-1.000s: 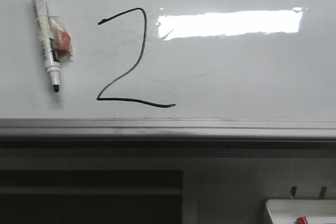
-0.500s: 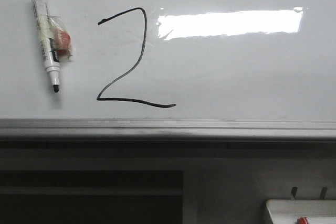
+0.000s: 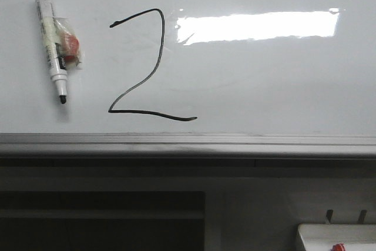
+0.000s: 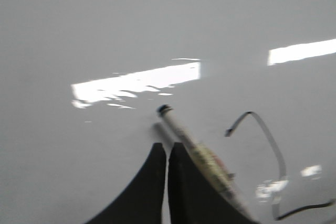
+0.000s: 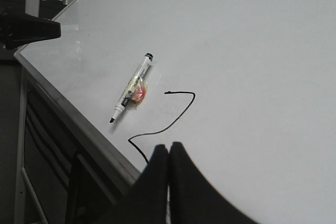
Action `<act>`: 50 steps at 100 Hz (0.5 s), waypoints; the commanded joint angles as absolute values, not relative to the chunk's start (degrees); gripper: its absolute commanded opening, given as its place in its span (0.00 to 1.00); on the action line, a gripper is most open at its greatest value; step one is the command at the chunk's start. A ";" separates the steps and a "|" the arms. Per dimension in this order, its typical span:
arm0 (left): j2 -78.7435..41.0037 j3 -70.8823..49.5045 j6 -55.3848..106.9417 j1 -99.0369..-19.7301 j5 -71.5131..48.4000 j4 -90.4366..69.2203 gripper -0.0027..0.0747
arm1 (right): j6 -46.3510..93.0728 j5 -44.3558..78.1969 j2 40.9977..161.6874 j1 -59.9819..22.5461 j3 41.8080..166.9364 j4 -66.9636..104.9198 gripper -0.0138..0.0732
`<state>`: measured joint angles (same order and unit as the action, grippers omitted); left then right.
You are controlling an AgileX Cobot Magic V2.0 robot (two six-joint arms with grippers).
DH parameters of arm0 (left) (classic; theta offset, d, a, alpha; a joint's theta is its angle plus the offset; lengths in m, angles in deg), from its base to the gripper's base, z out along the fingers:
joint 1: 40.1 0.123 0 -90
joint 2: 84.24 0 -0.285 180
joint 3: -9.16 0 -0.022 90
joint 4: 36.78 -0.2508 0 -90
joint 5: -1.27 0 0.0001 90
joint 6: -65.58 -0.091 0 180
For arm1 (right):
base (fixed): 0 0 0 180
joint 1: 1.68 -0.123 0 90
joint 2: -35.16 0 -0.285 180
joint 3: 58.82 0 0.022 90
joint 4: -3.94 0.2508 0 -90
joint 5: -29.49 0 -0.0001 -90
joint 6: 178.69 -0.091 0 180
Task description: Write number 2 on whiteboard
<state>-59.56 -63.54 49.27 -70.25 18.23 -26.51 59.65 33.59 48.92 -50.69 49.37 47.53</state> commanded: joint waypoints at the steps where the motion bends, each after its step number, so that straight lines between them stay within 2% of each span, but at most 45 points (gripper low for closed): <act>1: -60.16 -61.94 50.50 -61.80 18.37 -31.71 0.01 | 60.17 36.78 49.30 -50.64 50.94 47.31 0.09; 13: -65.67 -63.02 55.26 -52.65 7.34 -33.79 0.01 | 60.17 36.78 49.30 -50.64 50.94 47.31 0.09; 23: -70.46 -65.95 64.21 -47.59 3.69 -40.10 0.01 | 60.17 36.78 49.30 -50.64 50.94 47.31 0.09; 32: -74.91 -68.94 71.34 -45.65 1.98 -43.69 0.01 | 60.17 36.78 49.30 -50.64 50.94 47.31 0.09; 50: -78.17 -68.70 71.79 -44.35 -13.58 -43.33 0.01 | 60.17 36.78 49.26 -50.64 50.94 47.31 0.09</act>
<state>-76.68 -68.14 70.38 -44.88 -10.53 -42.93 59.65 33.59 48.81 -50.69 49.37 47.53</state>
